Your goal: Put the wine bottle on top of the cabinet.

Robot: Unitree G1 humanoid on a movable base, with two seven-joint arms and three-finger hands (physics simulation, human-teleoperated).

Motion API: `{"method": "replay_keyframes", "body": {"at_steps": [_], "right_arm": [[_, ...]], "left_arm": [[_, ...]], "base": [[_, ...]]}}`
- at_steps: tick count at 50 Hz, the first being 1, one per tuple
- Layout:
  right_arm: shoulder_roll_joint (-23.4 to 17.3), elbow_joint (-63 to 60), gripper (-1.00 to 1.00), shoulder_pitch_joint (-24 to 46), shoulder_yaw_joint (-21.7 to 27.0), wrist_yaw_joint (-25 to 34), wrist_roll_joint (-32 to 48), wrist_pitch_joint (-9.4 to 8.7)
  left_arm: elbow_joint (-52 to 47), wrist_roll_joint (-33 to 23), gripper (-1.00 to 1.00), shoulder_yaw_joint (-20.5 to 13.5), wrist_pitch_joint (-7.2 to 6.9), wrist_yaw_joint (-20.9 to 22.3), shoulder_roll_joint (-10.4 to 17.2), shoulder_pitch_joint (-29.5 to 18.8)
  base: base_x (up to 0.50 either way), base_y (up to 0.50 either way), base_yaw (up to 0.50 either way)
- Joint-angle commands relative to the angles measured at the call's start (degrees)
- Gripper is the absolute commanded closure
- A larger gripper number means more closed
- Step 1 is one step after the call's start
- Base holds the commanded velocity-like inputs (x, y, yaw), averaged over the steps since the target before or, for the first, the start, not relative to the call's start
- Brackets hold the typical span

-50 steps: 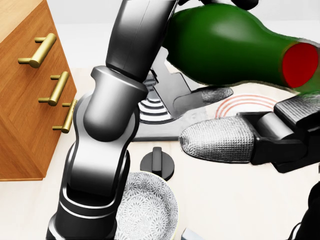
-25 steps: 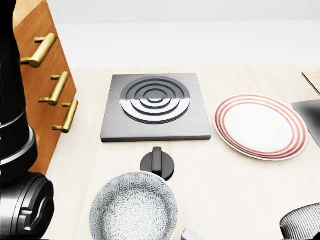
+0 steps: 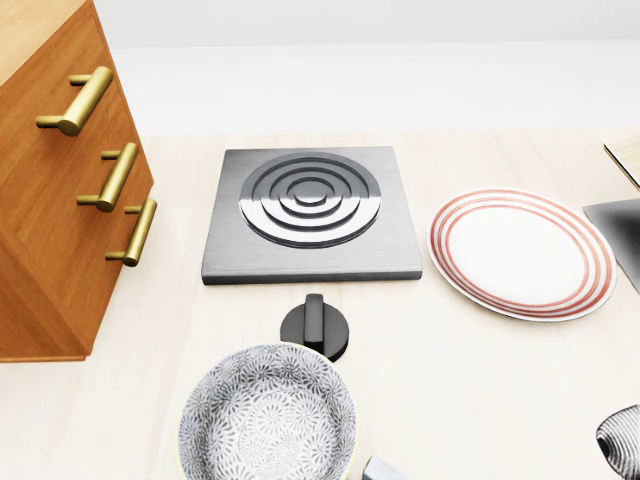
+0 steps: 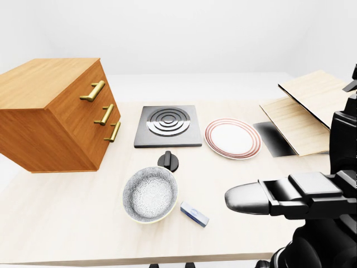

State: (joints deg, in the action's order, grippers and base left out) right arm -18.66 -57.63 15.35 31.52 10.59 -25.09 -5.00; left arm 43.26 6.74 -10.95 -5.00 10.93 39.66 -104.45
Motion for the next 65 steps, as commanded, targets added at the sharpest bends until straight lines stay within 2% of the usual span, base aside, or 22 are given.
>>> {"method": "replay_keyframes", "body": {"at_steps": [1,8,10,11,13,16,18,23,33,42,46,51,65], "right_arm": [[0.06,0.65,-1.0,-2.18,0.85,-0.19,-0.44,0.0],[0.78,1.06,-1.0,-3.57,-1.14,-0.43,0.67,0.0],[1.74,1.49,-1.0,-4.07,-1.86,-0.86,1.53,0.0],[1.92,1.46,-1.0,-4.62,-2.46,-0.81,1.91,0.0],[2.84,1.58,-1.0,-6.87,-4.38,-0.39,3.42,0.0],[3.99,2.11,-1.0,-7.9,-4.65,0.32,4.67,0.0],[4.54,2.26,-1.0,-8.87,-5.15,0.98,5.52,0.0],[6.23,3.38,-1.0,-10.92,-5.86,2.67,7.82,0.0],[6.86,2.94,-1.0,-9.98,-4.42,3.86,8.74,0.0],[7.55,3.86,-1.0,-11.01,-6.04,4.26,10.44,0.0],[7.85,4.13,-1.0,-10.79,-6.68,4.33,11.08,0.0],[8.09,3.72,-1.0,-11.15,-6.47,4.76,11.3,0.0],[8.76,3.3,-1.0,-12.01,-5.22,5.51,11.37,0.0]], "left_arm": [[14.52,3.4,1.0,-4.27,0.0,-0.79,9.81,-0.7],[17.87,5.86,1.0,-4.55,0.0,-3.02,12.08,5.88],[18.95,7.58,1.0,-5.67,0.0,-2.86,11.7,10.22],[19.39,8.12,1.0,-5.68,0.0,-3.19,11.74,10.12],[20.84,9.59,1.0,-6.45,0.0,-3.93,11.54,12.86],[22.51,9.69,1.0,-6.02,0.0,-5.38,11.1,16.69],[23.33,10.53,1.0,-6.33,0.0,-5.26,11.11,17.13],[25.4,12.59,1.0,-7.25,0.0,-5.64,10.06,21.78],[27.17,11.77,1.0,-6.07,0.0,-5.21,8.16,23.94],[28.56,10.03,1.0,-6.13,0.0,-4.6,6.83,26.29],[28.66,8.74,1.0,-5.98,0.0,-4.89,6.85,25.29],[29.02,7.32,1.0,-5.89,0.0,-5.07,6.41,26.68],[29.95,7.33,1.0,-7.03,0.0,-5.24,5.5,28.69]], "base": [[0.0,0.0,0.0],[0.0,0.0,0.0],[0.0,0.0,0.0],[0.0,0.0,0.0],[0.0,0.0,0.0],[0.0,0.0,0.0],[0.0,0.0,0.0],[0.0,0.0,0.0],[0.0,0.0,0.0],[0.0,0.0,0.0],[0.0,0.0,0.0],[0.0,0.0,0.0],[0.0,0.0,0.0]]}}
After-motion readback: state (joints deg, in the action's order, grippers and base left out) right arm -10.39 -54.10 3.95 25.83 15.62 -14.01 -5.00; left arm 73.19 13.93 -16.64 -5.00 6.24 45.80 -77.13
